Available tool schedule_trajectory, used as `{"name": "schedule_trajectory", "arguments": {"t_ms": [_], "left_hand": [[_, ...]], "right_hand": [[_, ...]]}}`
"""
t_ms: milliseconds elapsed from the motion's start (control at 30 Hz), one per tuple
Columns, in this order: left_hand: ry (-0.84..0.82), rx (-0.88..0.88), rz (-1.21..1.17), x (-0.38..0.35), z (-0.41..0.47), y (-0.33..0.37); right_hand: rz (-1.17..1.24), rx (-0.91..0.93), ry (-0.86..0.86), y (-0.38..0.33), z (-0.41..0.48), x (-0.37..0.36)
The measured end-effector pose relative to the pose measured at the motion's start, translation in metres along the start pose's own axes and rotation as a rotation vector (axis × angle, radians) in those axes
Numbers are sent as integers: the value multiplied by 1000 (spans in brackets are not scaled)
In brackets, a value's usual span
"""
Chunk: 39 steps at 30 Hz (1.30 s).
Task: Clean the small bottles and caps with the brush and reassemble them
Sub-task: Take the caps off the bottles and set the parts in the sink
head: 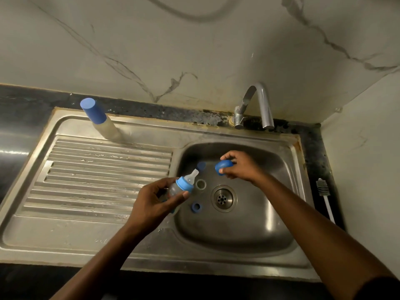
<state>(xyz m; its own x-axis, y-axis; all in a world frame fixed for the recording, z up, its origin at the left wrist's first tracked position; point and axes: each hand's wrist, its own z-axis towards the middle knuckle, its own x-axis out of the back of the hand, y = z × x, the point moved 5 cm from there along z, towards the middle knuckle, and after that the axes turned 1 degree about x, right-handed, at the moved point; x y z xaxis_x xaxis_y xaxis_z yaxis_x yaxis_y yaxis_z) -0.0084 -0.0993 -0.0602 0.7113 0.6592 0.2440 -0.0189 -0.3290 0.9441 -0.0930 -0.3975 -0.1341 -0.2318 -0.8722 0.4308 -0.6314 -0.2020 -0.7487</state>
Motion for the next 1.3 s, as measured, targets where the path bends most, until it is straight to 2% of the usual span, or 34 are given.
{"name": "schedule_trajectory", "arguments": {"t_ms": [133, 200, 400, 833, 1033, 1133, 1233, 1300], "left_hand": [[31, 33, 3, 1, 4, -6], [40, 52, -9, 2, 5, -10], [54, 84, -23, 5, 6, -15], [62, 74, 33, 10, 1, -17], [97, 17, 83, 11, -2, -18], [85, -6, 76, 5, -6, -12], [70, -42, 95, -1, -12, -3], [38, -66, 128, -7, -15, 3]], "right_hand": [[-275, 19, 82, 26, 34, -25], [-323, -6, 91, 40, 49, -36], [-383, -77, 117, 67, 77, -56], [-403, -114, 37, 78, 85, -52], [-246, -27, 146, 45, 31, -23], [-36, 52, 158, 13, -10, -19], [256, 71, 43, -33, -64, -28], [327, 74, -97, -59, -95, -36]]}}
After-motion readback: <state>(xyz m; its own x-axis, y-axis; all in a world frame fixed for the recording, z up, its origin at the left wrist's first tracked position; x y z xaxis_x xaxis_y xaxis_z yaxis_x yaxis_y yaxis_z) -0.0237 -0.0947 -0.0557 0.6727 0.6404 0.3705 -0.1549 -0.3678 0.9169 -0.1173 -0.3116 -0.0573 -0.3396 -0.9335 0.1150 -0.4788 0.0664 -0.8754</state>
